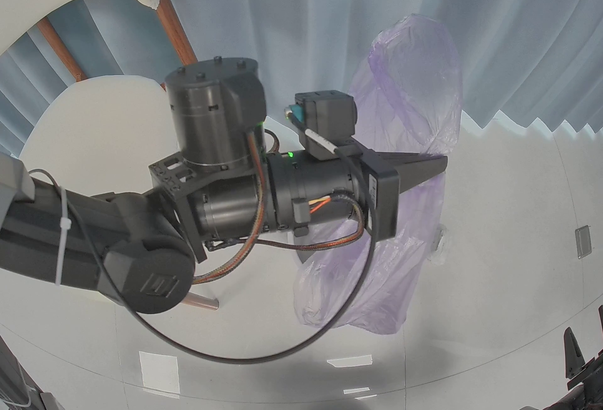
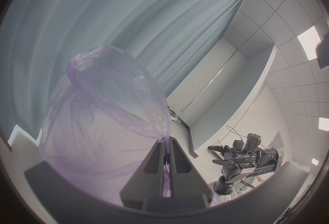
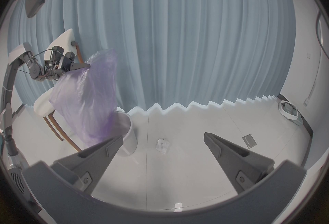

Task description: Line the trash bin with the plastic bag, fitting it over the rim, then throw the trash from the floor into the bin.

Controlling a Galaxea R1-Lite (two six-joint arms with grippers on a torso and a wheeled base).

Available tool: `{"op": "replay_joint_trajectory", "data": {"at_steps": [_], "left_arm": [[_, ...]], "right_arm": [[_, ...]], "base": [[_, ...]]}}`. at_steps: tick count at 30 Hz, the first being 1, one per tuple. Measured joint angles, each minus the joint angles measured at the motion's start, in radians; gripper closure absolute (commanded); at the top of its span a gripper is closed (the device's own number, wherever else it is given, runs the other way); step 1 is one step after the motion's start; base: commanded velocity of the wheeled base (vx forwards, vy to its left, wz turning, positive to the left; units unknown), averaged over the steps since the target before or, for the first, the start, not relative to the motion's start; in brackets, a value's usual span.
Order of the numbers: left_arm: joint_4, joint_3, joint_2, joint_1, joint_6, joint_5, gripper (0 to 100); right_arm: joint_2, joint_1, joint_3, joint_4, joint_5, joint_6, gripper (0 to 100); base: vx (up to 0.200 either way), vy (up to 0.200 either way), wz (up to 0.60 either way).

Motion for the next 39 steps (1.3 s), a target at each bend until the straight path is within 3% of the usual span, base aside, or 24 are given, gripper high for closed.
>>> {"op": "replay_joint_trajectory", "data": {"at_steps": [6, 14, 20, 25, 30, 35, 39], "left_arm": [[-0.045, 0.036, 0.041, 0.023, 0.000, 0.002, 100], [-0.173, 0.200, 0.057, 0.048, 0.002, 0.000, 100], [-0.219, 0.311, 0.061, 0.132, 0.061, 0.011, 100], [-0.203, 0.302, 0.075, 0.170, 0.109, 0.165, 100], [-0.102, 0.256, 0.087, 0.141, 0.111, 0.294, 100], [0.066, 0.180, 0.098, 0.078, 0.152, 0.369, 100], [0.261, 0.093, 0.106, 0.039, 0.267, 0.541, 100]], "right_arm": [[0.000, 0.000, 0.000, 0.000, 0.000, 0.000, 0], [0.000, 0.000, 0.000, 0.000, 0.000, 0.001, 0], [0.000, -0.001, 0.000, 0.000, 0.000, 0.001, 0], [0.000, 0.000, 0.000, 0.001, 0.001, 0.000, 0], [0.000, 0.000, 0.000, 0.004, 0.013, -0.018, 0], [0.000, -0.001, 0.000, 0.004, 0.019, -0.024, 0], [0.000, 0.000, 0.000, 0.004, 0.021, -0.026, 0]], "base": [[0.000, 0.000, 0.00], [0.000, 0.000, 0.00], [0.000, 0.000, 0.00], [0.000, 0.000, 0.00], [0.000, 0.000, 0.00], [0.000, 0.000, 0.00], [0.000, 0.000, 0.00]]}}
